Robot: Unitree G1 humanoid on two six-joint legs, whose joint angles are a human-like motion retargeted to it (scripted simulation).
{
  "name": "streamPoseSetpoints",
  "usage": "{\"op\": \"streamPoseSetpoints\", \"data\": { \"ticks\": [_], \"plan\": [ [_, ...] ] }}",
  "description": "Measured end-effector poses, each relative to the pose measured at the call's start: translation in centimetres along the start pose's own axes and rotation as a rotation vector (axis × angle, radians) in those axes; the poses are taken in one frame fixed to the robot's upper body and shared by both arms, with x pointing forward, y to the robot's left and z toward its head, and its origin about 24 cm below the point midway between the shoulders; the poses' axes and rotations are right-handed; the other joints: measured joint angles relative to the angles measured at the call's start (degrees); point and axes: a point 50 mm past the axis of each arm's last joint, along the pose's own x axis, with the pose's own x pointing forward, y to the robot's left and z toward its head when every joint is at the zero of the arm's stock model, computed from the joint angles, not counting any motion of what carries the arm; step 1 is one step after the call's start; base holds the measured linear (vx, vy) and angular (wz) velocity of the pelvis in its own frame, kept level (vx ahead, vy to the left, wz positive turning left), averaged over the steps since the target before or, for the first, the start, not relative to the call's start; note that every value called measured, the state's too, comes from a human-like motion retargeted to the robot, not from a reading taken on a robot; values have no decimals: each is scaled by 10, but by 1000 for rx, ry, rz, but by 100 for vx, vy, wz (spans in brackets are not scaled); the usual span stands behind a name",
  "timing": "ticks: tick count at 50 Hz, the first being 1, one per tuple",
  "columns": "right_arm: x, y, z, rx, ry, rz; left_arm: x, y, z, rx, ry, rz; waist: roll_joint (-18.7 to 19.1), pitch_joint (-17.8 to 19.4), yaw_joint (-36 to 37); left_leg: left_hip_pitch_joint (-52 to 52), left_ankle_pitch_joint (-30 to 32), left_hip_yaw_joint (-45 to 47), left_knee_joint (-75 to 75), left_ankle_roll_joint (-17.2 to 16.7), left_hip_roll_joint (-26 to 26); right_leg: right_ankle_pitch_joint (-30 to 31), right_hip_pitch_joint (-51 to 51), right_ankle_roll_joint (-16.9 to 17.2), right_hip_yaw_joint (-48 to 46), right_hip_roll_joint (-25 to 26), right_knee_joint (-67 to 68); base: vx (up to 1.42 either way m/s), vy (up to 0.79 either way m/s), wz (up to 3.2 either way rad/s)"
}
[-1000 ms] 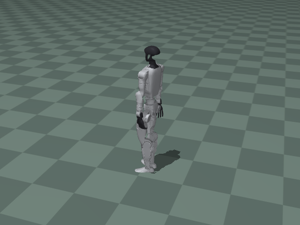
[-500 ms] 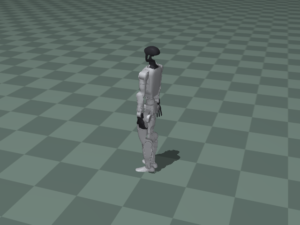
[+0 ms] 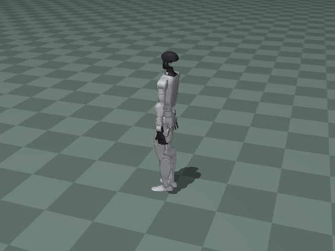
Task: In place motions
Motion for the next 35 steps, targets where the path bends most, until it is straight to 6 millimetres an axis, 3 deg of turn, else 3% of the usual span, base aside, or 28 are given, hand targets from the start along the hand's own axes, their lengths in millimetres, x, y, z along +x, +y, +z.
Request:
{"op": "streamPoseSetpoints", "data": {
  "ticks": [35],
  "plan": [
    [1, 1, 0, -24, -29, 4, 0, -4, 2, 19, 1, -8, -8, 4, 19, -4, 11, -33, -2, 2, -15, 7, 15, 2, -30, -7, -6, 5, 1, 7]
  ]
}}
